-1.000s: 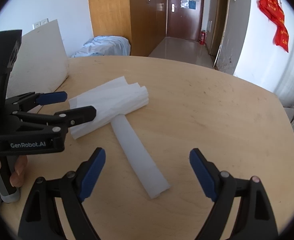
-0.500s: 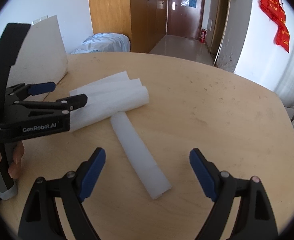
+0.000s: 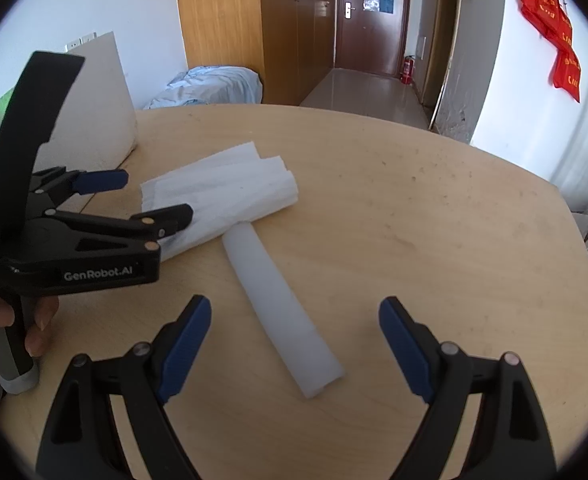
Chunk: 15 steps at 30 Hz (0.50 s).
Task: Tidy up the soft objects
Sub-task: 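Move the left tool to the white tissues while the right tool approaches the foam strip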
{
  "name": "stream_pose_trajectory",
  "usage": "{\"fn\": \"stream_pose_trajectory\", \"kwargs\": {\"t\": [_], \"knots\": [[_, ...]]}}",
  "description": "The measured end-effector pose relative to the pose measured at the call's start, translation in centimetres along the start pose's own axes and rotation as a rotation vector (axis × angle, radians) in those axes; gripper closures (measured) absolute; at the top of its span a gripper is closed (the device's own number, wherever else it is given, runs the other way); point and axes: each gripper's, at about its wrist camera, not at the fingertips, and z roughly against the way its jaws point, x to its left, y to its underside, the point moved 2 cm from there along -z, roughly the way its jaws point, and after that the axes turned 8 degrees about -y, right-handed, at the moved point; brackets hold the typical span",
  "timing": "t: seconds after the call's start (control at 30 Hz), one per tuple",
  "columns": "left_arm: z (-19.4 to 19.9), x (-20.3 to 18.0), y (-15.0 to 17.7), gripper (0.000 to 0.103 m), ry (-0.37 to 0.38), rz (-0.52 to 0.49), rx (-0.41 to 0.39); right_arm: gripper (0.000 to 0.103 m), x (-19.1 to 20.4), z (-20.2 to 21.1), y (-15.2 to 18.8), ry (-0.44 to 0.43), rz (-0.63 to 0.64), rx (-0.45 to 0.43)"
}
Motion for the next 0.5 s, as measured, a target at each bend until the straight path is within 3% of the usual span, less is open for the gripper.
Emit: {"fn": "stream_pose_trajectory", "kwargs": {"t": [0.13, 0.23, 0.5], "knots": [[-0.4, 0.0, -0.4, 0.015, -0.013, 0.002, 0.006, 0.014, 0.1, 0.1, 0.1, -0.004, 0.003, 0.000], [-0.4, -0.1, -0.3, 0.026, 0.021, 0.005, 0.006, 0.014, 0.0, 0.1, 0.1, -0.005, -0.002, 0.000], [0.3, -1.2, -0.2, 0.078, 0.134, -0.034, -0.002, 0.014, 0.3, 0.3, 0.2, -0.011, -0.012, -0.007]]}}
